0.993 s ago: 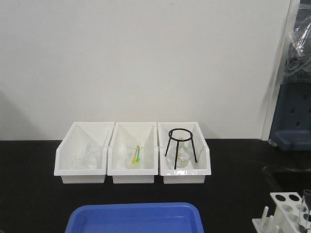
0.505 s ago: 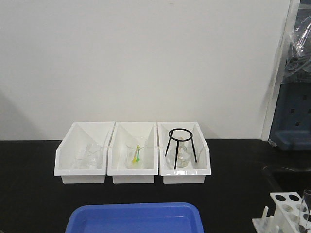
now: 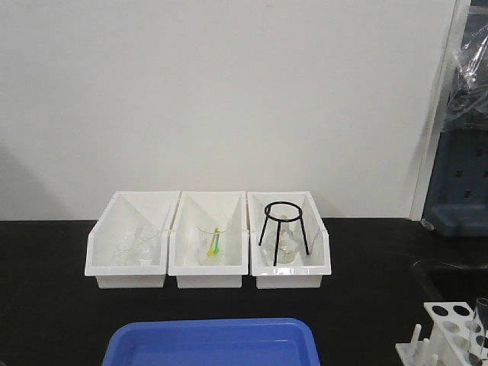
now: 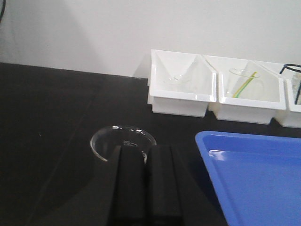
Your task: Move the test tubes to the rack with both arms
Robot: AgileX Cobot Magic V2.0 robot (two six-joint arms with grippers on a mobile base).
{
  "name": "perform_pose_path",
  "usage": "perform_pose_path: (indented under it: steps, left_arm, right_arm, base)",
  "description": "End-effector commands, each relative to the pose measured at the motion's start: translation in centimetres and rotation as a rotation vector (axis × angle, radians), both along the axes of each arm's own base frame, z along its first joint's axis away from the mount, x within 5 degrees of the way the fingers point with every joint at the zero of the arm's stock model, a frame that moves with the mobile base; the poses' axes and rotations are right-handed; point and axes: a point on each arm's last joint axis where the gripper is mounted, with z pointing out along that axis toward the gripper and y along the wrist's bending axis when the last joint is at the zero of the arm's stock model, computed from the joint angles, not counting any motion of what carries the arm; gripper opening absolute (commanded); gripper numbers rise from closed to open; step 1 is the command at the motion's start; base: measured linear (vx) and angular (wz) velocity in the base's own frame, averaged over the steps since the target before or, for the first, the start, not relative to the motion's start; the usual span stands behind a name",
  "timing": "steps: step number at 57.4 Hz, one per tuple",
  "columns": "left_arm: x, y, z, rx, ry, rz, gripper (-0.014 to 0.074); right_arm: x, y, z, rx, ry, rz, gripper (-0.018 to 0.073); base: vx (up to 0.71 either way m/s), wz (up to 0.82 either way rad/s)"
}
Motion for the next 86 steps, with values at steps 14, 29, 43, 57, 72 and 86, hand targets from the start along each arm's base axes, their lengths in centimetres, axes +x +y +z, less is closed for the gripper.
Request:
perform_pose_path:
  steps: [14,29,43,57,72,86]
  left_arm:
    - [0.0,0.2,2.0,0.075,-0.141,0.028,-0.0004]
    - [0.0,0.2,2.0,0.075,-0.141,0.028,-0.0004]
    - [0.0,0.2,2.0,0.075,-0.141,0.028,-0.0004]
    - [0.0,0.2,2.0,0.075,-0.141,0.028,-0.0004]
    - [0.0,0.2,2.0,0.075,-0.141,0.028,-0.0004]
    - [0.0,0.2,2.0,0.075,-0.141,0.028,-0.0004]
  right_arm:
    - [-0.1,-0.2,2.0,-0.020,-0.122,-0.012,0.0477]
    - [-0.1,-0.2,2.0,-0.020,-0.122,-0.012,0.0477]
    - [-0.1,-0.2,2.0,-0.020,-0.121,-0.012,0.0477]
    - [-0.1,-0.2,2.0,-0.020,-0.119,-0.012,0.0477]
    - [-0.3,-0.1,1.2,-0.100,-0.112,-0.004,0.0462]
    - [-3.2,1.3,-3.1,-0.027,-0.171,0.093,0.0283]
  base:
    - [0.00,0.00]
    - [0.00,0.00]
    - [0.00,0.00]
    - [0.00,0.00]
    - [0.00,0.00]
    - [0.00,0.00]
